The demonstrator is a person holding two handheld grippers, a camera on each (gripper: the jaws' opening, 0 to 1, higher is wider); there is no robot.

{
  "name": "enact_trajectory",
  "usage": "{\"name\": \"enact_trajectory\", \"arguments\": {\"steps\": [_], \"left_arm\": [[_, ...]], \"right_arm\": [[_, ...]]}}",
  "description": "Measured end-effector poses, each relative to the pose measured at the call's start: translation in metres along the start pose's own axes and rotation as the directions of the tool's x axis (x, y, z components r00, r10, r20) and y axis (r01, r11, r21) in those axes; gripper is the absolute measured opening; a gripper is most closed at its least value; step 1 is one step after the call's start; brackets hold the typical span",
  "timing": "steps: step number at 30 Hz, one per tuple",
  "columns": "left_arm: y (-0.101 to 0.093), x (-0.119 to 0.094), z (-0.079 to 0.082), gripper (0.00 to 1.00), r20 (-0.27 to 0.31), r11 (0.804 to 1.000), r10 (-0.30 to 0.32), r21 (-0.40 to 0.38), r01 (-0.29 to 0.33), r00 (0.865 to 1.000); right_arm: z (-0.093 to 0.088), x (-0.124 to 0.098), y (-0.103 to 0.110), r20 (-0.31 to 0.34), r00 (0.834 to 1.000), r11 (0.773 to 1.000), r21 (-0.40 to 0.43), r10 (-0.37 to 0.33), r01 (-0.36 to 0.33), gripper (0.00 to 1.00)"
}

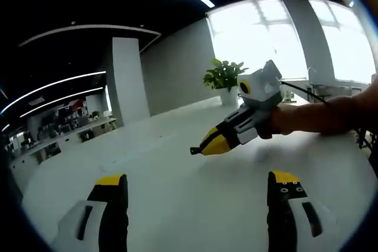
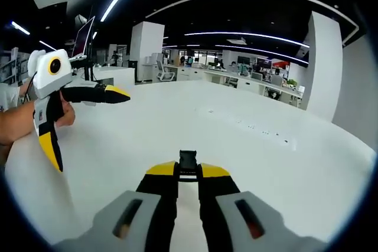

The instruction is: Snap the two parts of the plastic buckle together until the buckle closes and remains connected.

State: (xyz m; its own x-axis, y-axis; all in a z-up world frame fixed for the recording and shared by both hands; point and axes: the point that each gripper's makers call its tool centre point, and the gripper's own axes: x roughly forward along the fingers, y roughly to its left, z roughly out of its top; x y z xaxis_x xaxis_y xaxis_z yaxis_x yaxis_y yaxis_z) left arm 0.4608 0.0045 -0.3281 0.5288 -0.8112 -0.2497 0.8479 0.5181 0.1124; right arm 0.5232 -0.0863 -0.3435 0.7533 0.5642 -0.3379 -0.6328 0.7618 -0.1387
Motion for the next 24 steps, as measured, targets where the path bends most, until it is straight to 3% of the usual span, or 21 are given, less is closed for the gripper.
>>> {"name": "enact_trajectory", "arguments": {"steps": [10, 24], "left_arm": [[0.001, -0.001, -0.001, 1.0, -0.005, 1.0, 0.006, 0.005, -0.006, 1.0], [-0.001, 0.0, -0.004, 1.0, -0.019, 1.0, -0.005, 0.018, 0.005, 1.0]], "right_arm": [[0.012, 0.013, -0.007, 0.018, 1.0, 1.0, 0.017, -0.009, 0.008, 0.11], [0.015, 0.021, -0.013, 0.009, 1.0, 0.999, 0.034, -0.01, 0.01, 0.11]]}}
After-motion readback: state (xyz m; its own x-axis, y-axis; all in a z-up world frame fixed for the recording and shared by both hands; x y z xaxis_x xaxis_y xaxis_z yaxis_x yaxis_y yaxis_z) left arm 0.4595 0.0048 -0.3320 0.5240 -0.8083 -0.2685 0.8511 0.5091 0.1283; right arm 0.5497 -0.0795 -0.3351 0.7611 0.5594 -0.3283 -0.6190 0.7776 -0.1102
